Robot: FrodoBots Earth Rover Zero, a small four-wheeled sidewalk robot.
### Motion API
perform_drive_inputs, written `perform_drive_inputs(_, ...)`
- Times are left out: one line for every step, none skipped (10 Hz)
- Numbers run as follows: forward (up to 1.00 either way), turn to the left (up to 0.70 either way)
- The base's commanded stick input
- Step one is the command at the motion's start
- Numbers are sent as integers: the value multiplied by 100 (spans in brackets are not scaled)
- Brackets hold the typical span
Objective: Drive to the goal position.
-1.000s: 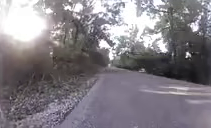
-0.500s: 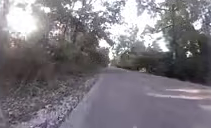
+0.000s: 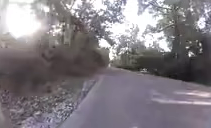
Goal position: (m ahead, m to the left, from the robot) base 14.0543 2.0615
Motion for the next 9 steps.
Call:
perform_drive_inputs(70, 0)
perform_drive_inputs(70, 0)
perform_drive_inputs(70, -10)
perform_drive_inputs(70, -28)
perform_drive_inputs(70, -30)
perform_drive_inputs(70, -24)
perform_drive_inputs(70, 0)
perform_drive_inputs(70, 0)
perform_drive_inputs(70, 0)
